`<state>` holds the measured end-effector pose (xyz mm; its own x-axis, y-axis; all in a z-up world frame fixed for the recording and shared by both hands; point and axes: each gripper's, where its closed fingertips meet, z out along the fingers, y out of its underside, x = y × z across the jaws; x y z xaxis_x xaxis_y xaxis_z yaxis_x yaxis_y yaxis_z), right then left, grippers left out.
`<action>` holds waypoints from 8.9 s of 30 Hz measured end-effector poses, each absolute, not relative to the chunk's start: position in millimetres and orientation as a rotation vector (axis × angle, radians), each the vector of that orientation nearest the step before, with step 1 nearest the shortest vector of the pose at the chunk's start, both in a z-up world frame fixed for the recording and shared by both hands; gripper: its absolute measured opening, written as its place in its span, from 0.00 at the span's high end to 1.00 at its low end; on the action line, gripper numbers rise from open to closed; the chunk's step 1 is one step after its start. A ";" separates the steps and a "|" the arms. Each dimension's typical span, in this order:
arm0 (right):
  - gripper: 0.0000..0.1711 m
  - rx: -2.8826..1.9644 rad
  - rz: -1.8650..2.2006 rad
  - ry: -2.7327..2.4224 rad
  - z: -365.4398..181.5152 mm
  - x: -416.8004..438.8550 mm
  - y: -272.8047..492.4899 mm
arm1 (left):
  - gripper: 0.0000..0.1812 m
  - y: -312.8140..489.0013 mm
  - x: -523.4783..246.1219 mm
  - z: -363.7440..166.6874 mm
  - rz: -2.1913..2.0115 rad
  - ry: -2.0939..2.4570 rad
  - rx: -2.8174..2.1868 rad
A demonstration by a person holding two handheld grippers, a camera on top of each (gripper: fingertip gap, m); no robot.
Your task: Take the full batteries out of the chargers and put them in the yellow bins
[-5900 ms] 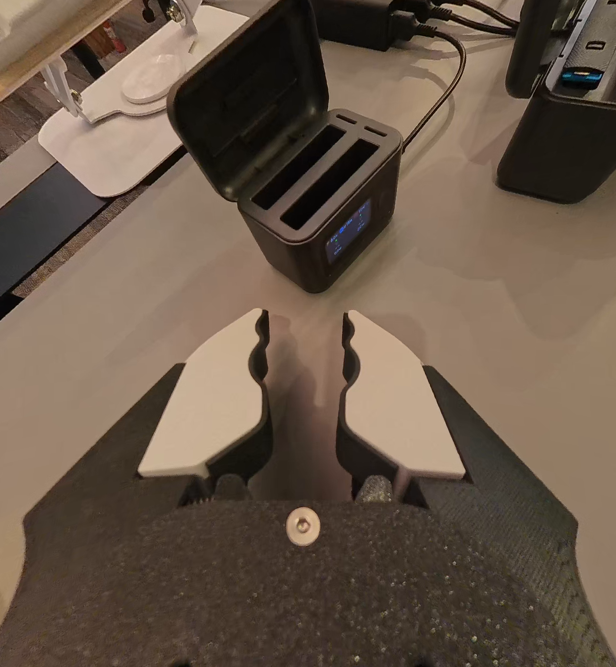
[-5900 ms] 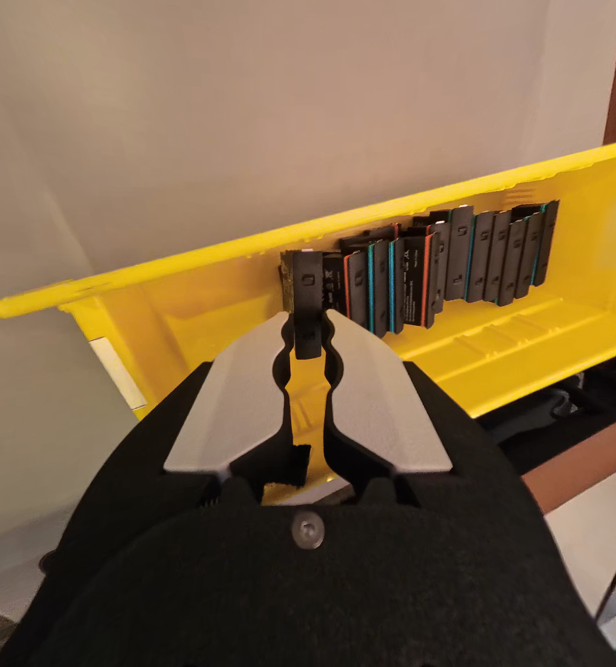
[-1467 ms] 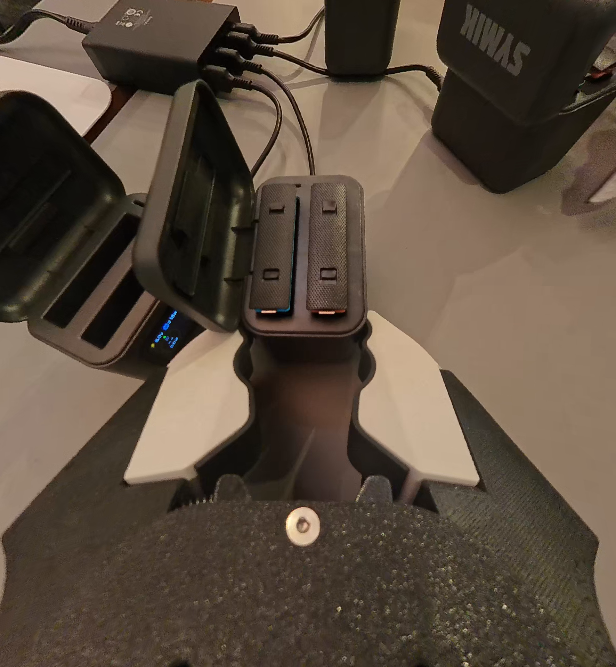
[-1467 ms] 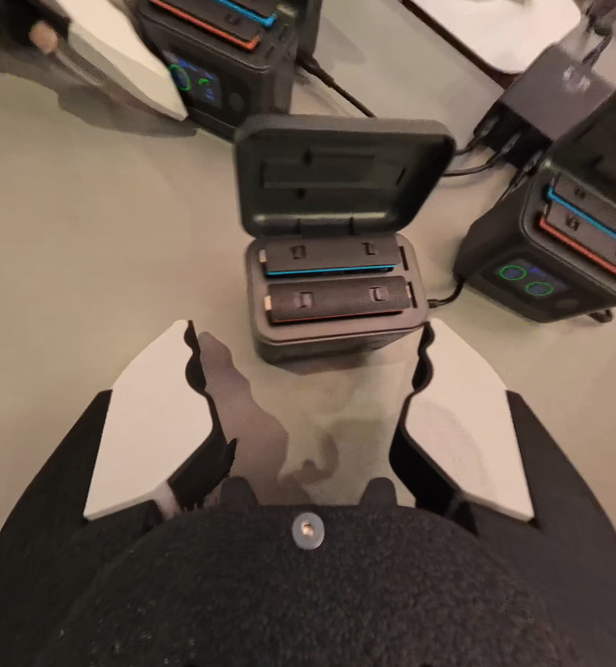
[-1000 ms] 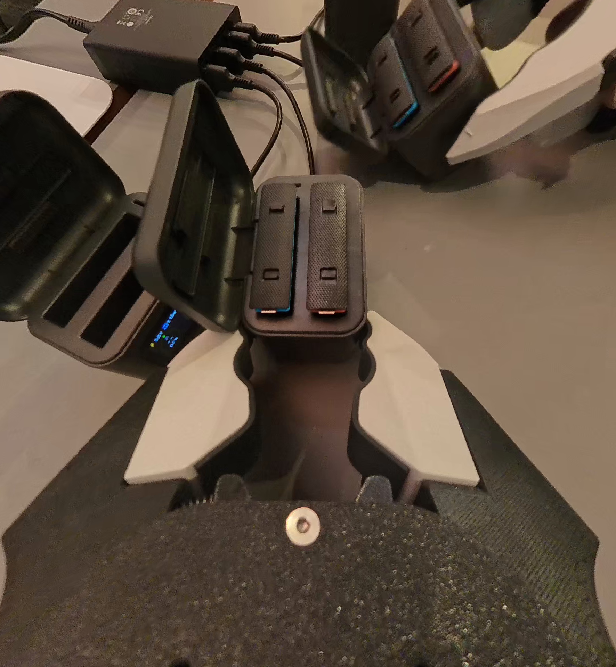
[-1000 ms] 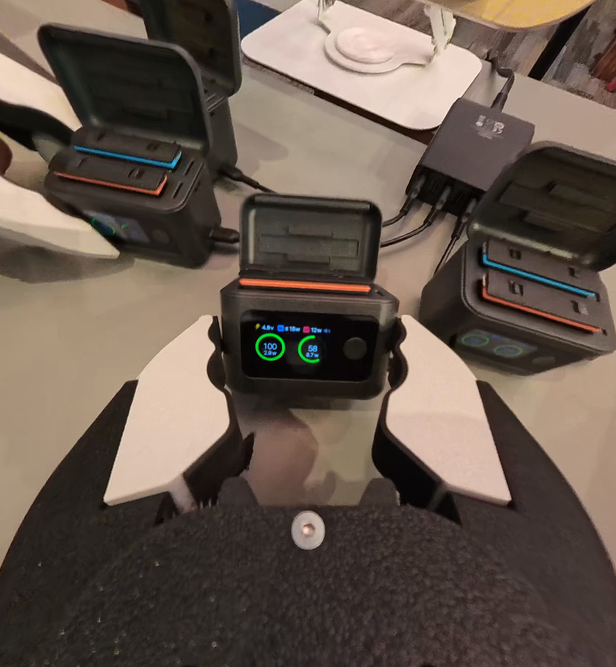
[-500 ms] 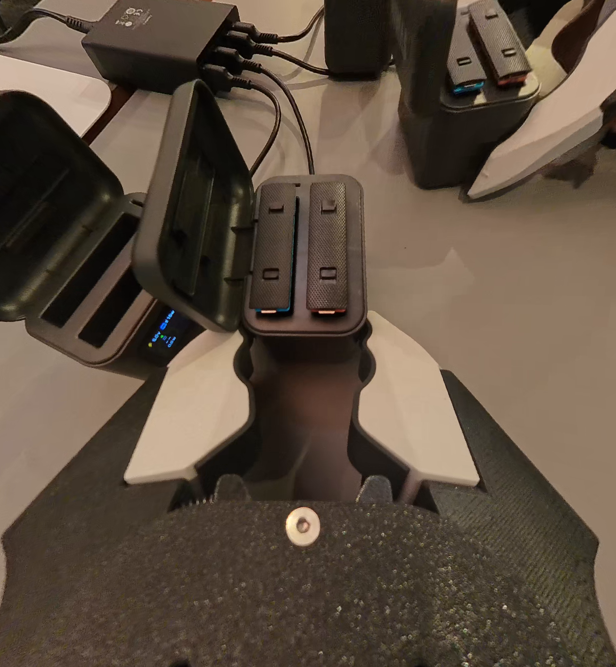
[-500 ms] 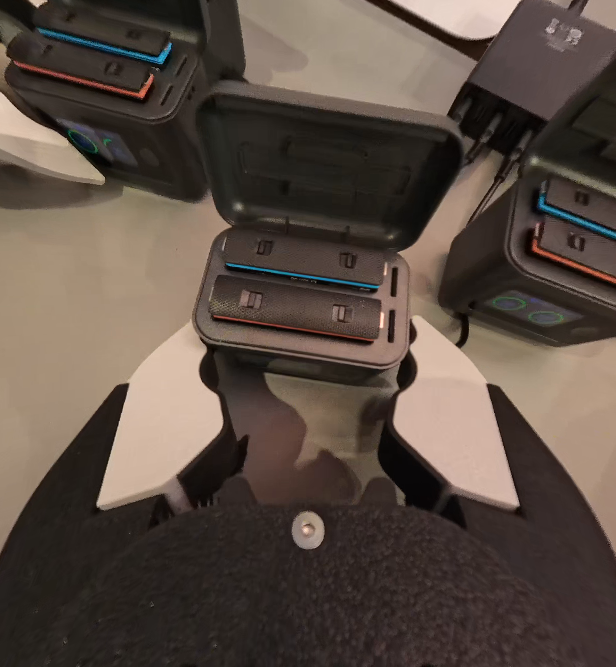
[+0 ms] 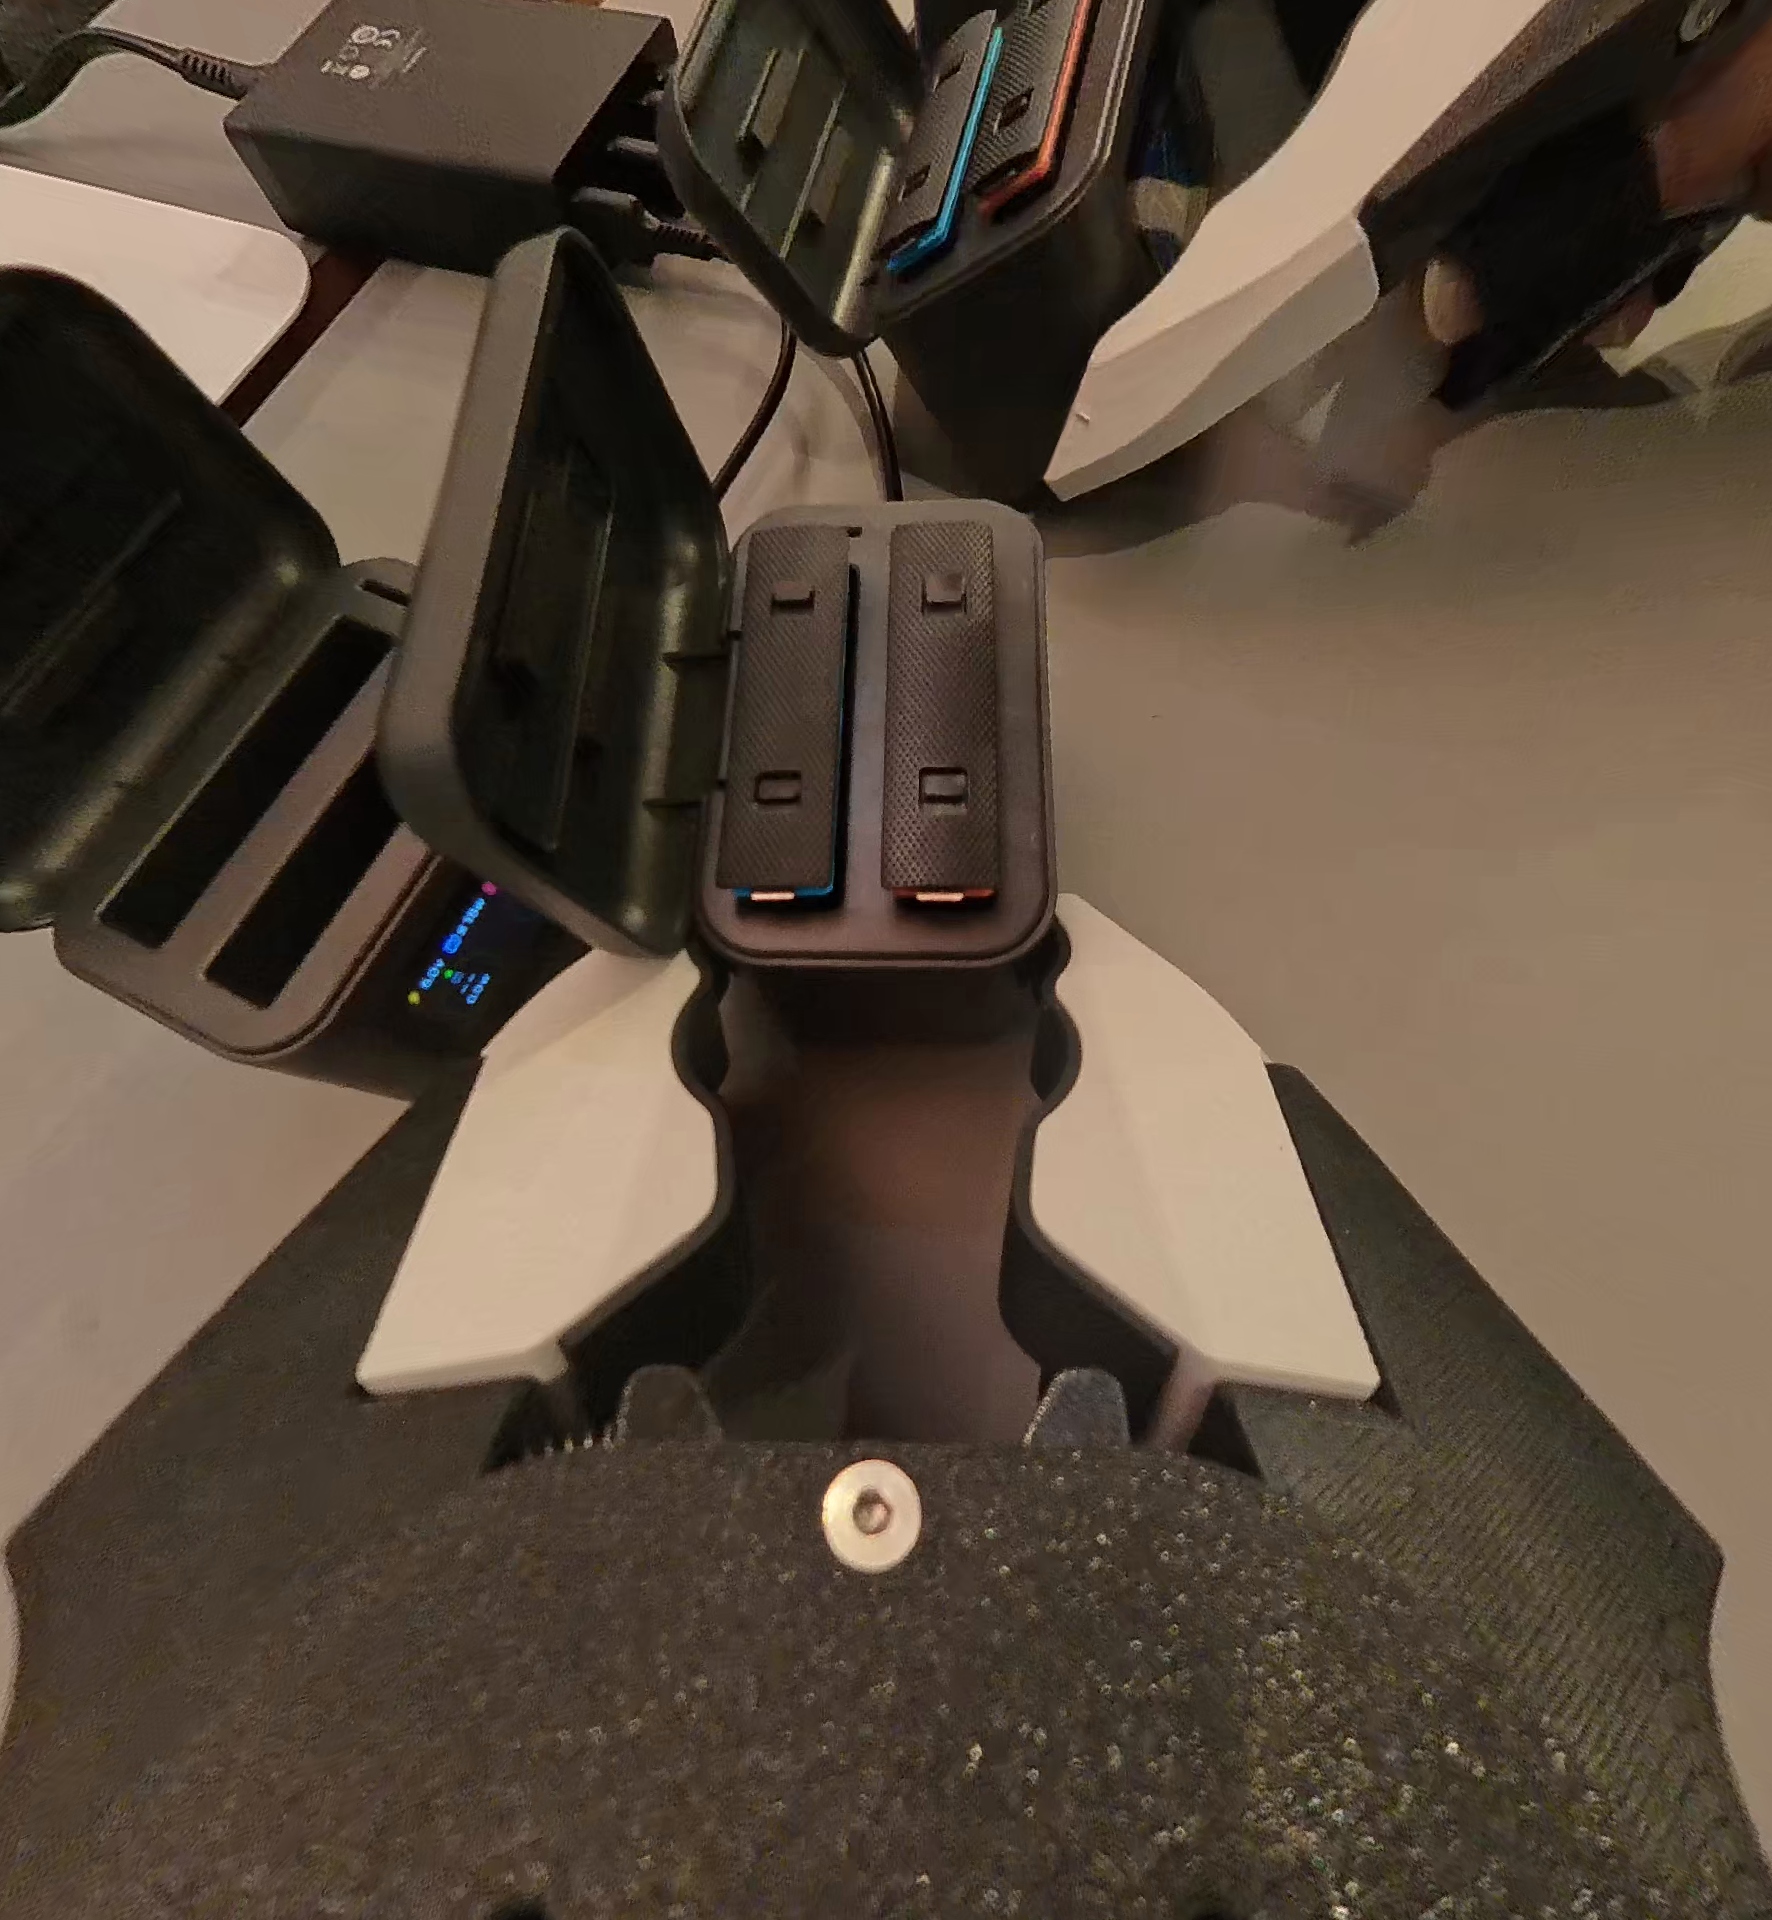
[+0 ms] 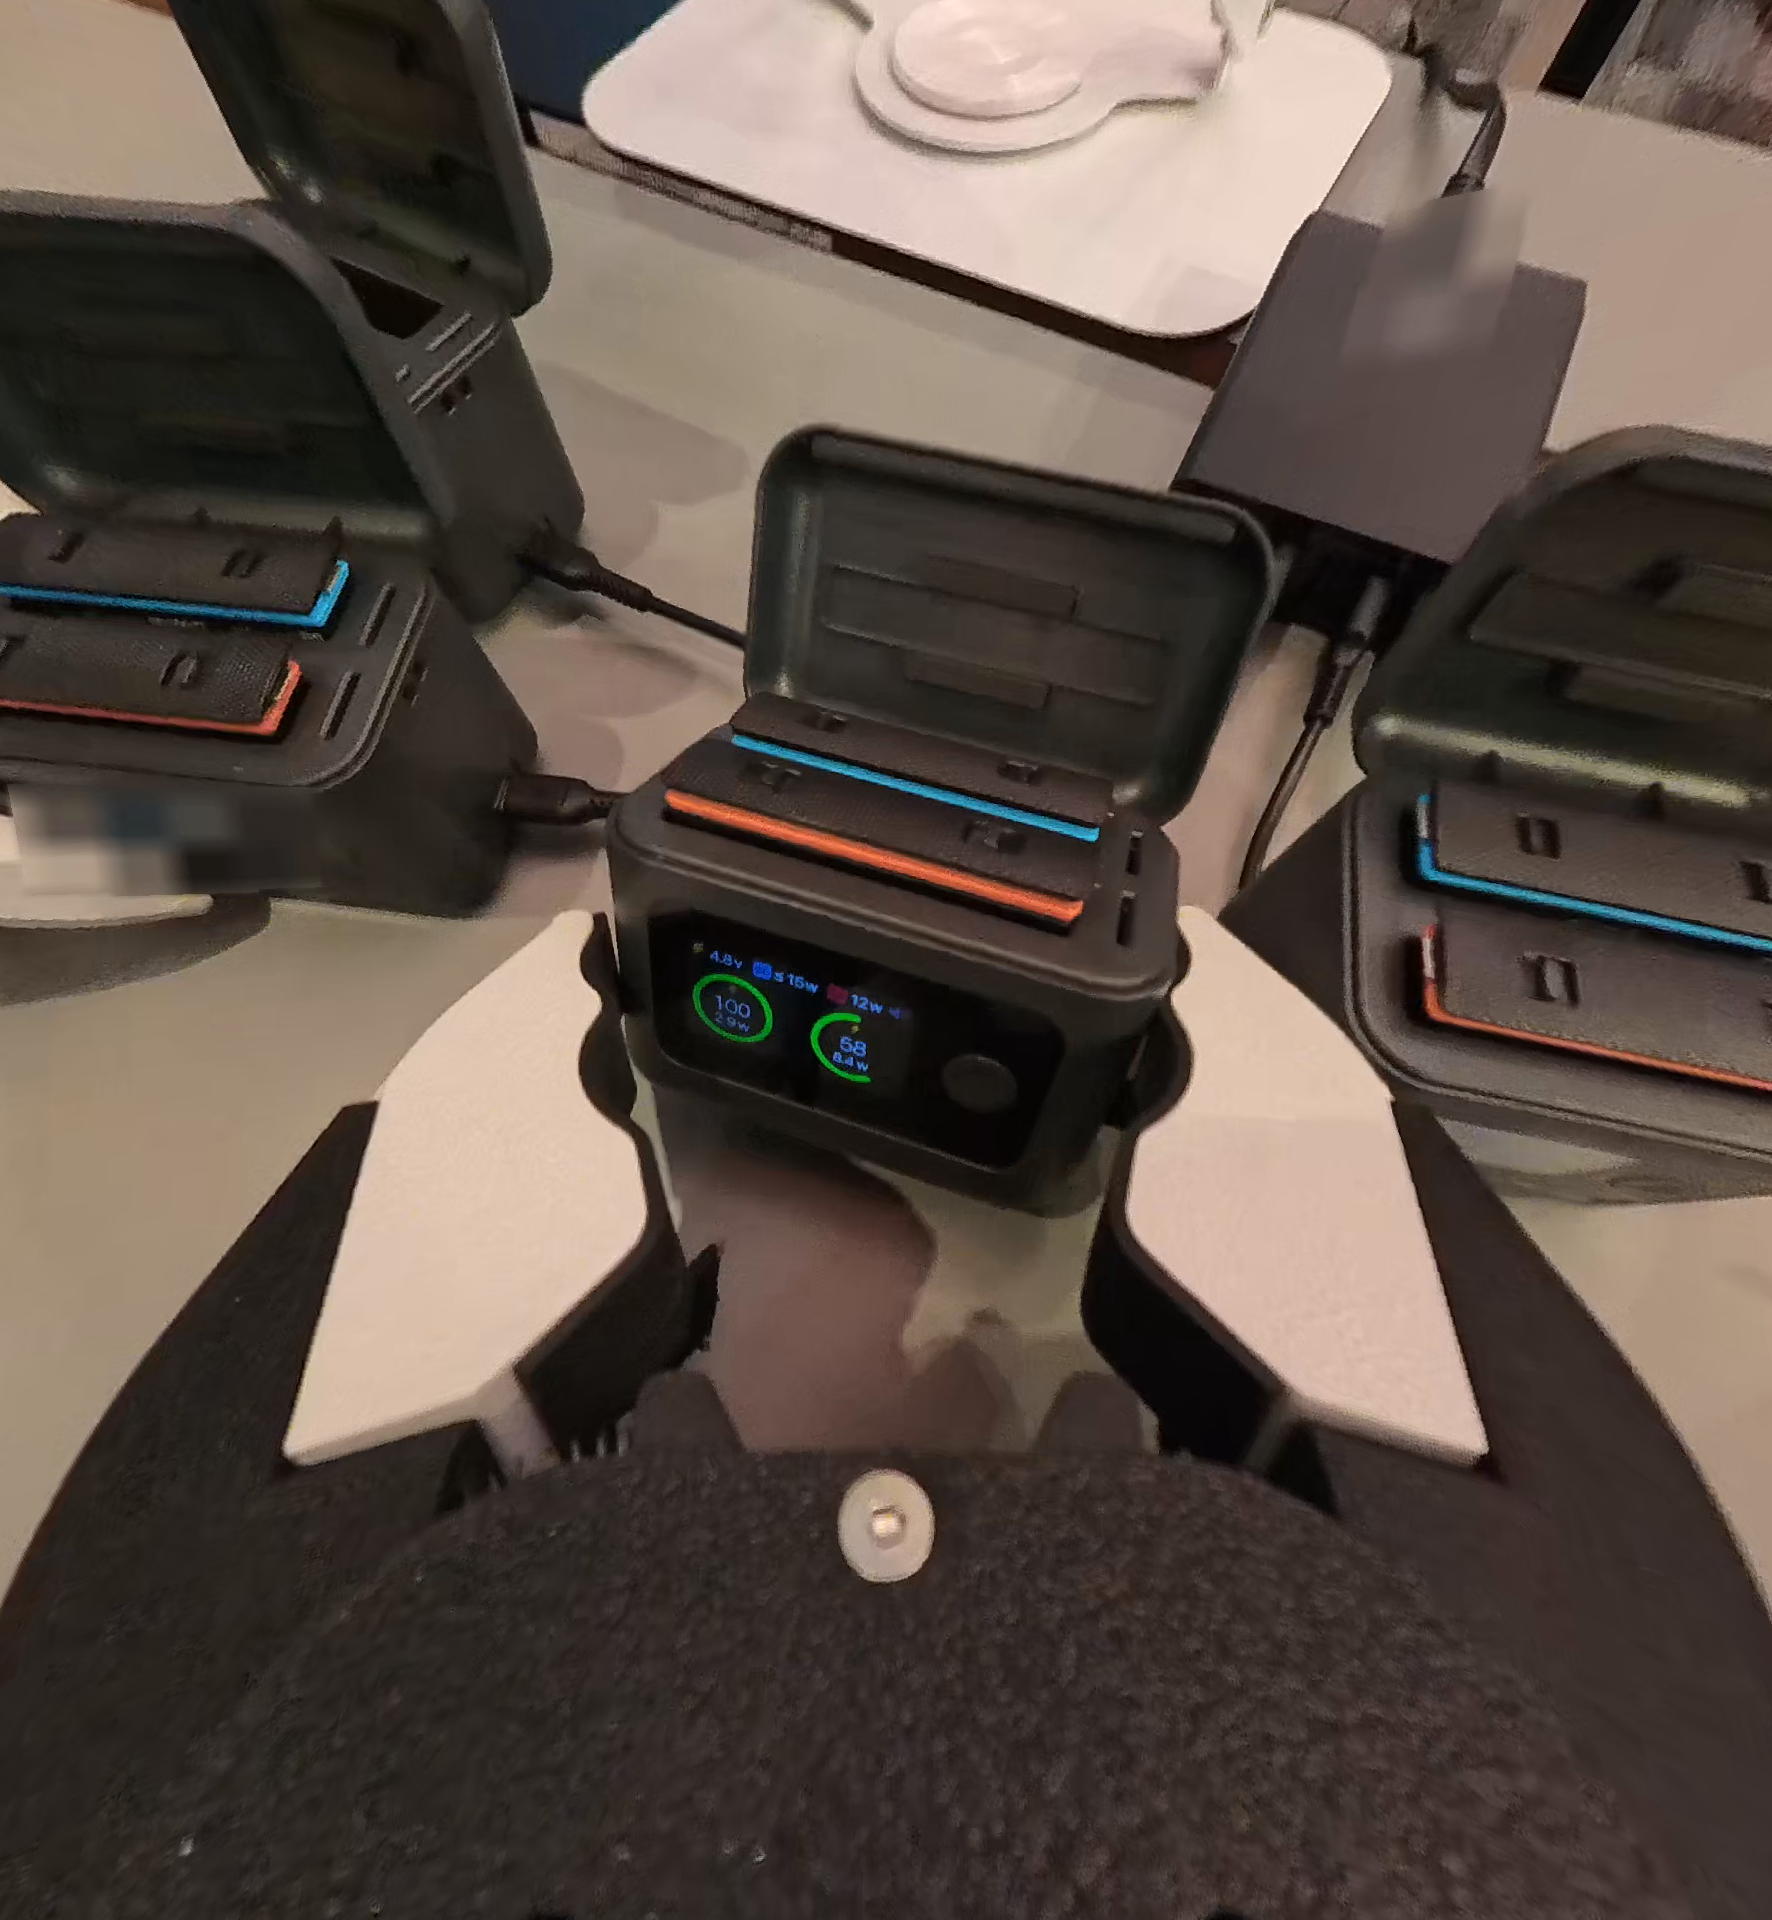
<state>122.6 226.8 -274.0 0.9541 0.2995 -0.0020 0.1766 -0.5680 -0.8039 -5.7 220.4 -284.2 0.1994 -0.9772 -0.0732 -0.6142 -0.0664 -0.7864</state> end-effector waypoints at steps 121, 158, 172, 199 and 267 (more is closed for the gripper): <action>0.70 -1.909 0.407 -2.174 -250.3 15.1 229.5 | 0.68 220.1 -7.2 -271.0 -0.772 1.447 -1.727; 0.58 -1.891 0.447 -2.150 -244.8 51.1 238.9 | 0.71 227.0 -19.0 -282.4 -0.684 1.545 -1.716; 0.63 -1.944 0.452 -2.082 -264.7 33.7 243.8 | 0.72 231.8 -25.2 -276.2 -0.668 1.509 -1.715; 0.58 -2.164 0.313 -0.858 -216.0 9.3 218.9 | 0.70 217.3 -12.0 -273.4 -0.665 1.456 -1.801; 0.66 -1.839 0.257 -0.396 -205.0 13.0 212.3 | 0.69 208.0 -1.3 -284.9 -0.598 1.468 -1.810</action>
<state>13.0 212.3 -205.0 0.9184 0.3950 0.0240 0.1388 -0.2647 -0.9543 -1.3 208.0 -284.9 0.2443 -0.9661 -0.0839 -0.6329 -0.0933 -0.7686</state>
